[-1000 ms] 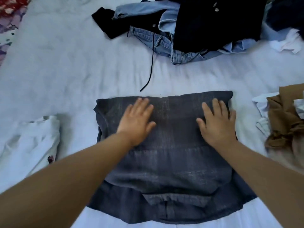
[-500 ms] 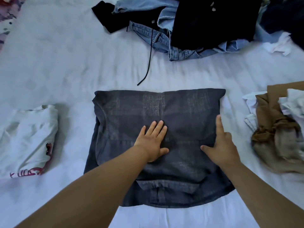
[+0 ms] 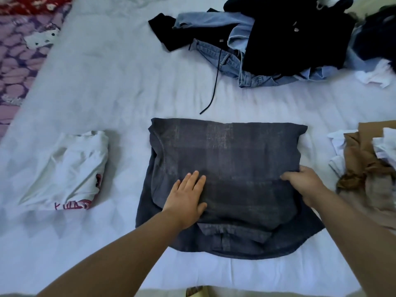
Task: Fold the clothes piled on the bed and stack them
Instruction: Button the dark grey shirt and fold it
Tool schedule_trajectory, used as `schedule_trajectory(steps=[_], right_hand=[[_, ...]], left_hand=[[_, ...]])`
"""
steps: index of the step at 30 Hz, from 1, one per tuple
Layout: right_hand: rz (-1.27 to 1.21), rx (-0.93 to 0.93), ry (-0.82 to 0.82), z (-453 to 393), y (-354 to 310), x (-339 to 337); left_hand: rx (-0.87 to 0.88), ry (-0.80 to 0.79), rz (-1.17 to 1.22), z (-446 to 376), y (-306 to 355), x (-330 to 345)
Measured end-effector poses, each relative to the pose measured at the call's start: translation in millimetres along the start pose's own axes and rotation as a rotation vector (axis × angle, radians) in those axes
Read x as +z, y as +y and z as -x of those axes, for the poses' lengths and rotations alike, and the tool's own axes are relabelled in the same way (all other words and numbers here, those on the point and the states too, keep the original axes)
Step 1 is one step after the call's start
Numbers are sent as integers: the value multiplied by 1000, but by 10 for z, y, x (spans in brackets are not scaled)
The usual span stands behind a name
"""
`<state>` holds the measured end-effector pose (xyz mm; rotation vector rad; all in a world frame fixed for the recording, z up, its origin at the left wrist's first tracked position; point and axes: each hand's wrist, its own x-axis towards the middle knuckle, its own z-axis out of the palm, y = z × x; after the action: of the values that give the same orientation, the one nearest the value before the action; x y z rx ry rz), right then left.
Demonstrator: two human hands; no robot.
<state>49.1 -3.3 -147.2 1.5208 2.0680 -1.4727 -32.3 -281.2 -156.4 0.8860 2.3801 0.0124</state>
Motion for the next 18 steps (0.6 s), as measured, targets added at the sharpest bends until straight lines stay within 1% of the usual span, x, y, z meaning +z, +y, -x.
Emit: schedule_trajectory(steps=[3,4,5,8,10,14,16,18], right_hand=[[326,-226,48,243,-267,67],[405,-269,47,351,-369,115],[434,-284,31,459,-454,181],[480,-338,10,742,-730,435],[468,-354,-20,901,-919,654],[432,-385,-98,1109,-1237,1175],[433,-420,-170,1200,-1347,1448],[446,-453,-331,1299,-1405,1719]], left_hand=[[-22,13,4,16,-63,-97],[-27,17,15,23,-85,-139],[-30,24,27,25,-109,-172],[-24,73,74,51,-217,-302],[-24,123,144,76,-331,-417],[-91,194,279,132,-649,-614],[-136,190,268,179,-834,-658],[-194,173,217,254,-1032,-665]])
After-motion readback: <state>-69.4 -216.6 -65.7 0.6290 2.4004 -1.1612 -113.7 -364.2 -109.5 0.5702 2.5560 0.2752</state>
